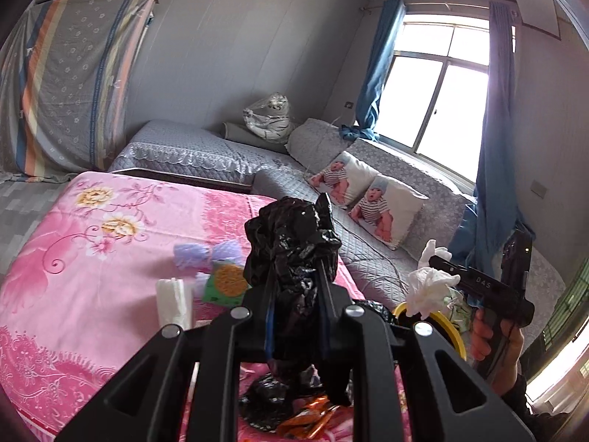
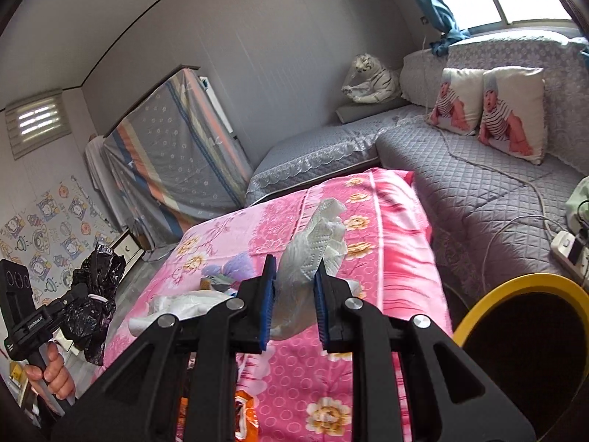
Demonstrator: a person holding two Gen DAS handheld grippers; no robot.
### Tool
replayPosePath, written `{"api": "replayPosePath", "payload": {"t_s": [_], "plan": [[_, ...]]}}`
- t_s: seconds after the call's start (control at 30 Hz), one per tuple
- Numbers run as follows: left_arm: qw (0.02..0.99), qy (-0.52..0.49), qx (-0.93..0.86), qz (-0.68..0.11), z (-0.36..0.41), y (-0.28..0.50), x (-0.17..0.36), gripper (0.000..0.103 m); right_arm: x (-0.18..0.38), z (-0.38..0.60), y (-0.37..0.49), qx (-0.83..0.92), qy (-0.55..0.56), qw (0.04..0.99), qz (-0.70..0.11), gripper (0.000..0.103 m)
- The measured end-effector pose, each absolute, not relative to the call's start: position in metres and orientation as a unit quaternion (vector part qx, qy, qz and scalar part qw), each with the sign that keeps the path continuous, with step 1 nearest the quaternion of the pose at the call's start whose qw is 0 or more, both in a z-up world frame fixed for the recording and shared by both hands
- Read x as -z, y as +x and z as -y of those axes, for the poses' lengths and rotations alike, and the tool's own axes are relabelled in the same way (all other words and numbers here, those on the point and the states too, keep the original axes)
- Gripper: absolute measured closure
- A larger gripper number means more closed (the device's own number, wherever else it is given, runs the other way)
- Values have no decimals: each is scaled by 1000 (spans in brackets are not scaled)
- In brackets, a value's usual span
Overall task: Collect trash
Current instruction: 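Carry the black bag in the left tool while the right tool carries white tissue to the bin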
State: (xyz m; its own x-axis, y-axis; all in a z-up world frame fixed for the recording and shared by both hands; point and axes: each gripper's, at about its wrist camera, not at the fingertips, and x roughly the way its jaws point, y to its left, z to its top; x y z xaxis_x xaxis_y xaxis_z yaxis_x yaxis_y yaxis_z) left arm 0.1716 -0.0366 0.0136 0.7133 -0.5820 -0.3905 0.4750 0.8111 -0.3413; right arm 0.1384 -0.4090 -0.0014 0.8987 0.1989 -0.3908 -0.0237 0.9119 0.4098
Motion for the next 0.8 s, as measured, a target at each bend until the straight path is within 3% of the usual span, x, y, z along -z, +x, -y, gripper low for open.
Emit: {"api": "replayPosePath", "payload": {"t_s": [0.4,0.8], "plan": [[882,-63,389,-259,172,173,-18,87,-4,509,64,127,191,960,-159,85],[834,-30,453,-313,299,187,17,87,17,572,30,278,149,936,-155,85]]}}
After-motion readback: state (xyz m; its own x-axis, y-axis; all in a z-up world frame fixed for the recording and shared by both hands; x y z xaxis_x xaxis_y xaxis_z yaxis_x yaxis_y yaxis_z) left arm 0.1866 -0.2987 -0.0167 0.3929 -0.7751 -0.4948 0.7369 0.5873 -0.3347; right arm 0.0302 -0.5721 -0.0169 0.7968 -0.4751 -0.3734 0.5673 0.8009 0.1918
